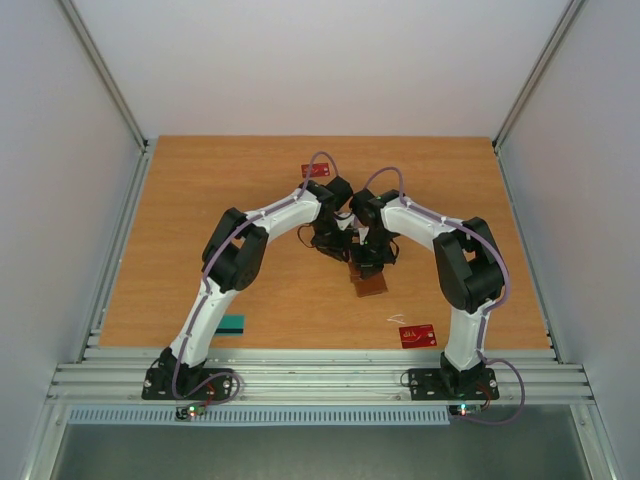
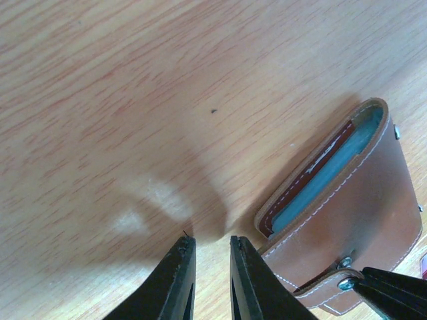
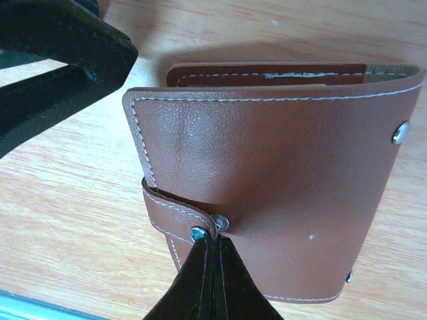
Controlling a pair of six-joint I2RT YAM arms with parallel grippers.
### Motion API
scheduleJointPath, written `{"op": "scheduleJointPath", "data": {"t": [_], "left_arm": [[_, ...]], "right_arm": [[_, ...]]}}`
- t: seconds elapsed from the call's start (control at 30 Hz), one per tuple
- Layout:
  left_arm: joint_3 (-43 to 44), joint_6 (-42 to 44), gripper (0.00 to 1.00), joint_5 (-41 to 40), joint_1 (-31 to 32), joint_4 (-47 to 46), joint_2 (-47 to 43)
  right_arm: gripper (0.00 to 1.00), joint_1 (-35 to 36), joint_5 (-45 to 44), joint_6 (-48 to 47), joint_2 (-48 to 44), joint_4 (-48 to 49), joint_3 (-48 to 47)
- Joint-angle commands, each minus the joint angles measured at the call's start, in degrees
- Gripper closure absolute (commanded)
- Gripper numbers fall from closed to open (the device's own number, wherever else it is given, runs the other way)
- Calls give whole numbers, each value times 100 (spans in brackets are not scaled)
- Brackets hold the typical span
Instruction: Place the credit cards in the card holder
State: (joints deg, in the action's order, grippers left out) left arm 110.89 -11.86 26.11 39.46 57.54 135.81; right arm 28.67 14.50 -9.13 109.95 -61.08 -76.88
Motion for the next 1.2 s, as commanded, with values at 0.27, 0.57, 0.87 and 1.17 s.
{"op": "scheduleJointPath", "data": {"t": [0.27, 0.57, 0.87, 1.17], "left_arm": [[70, 78, 83, -325, 88, 150, 288], [17, -22, 78, -139, 21, 110, -199], [-189, -386, 67, -181, -280, -84, -1091], [-924, -412, 66, -352, -281, -184, -1758]], "right_arm": [[99, -55, -192, -588, 20, 595, 404], [99, -204, 340, -453, 77, 1004, 796], [69, -206, 600, -247, -343, 628, 429], [60, -212, 302, -200, -978, 74, 75]]}}
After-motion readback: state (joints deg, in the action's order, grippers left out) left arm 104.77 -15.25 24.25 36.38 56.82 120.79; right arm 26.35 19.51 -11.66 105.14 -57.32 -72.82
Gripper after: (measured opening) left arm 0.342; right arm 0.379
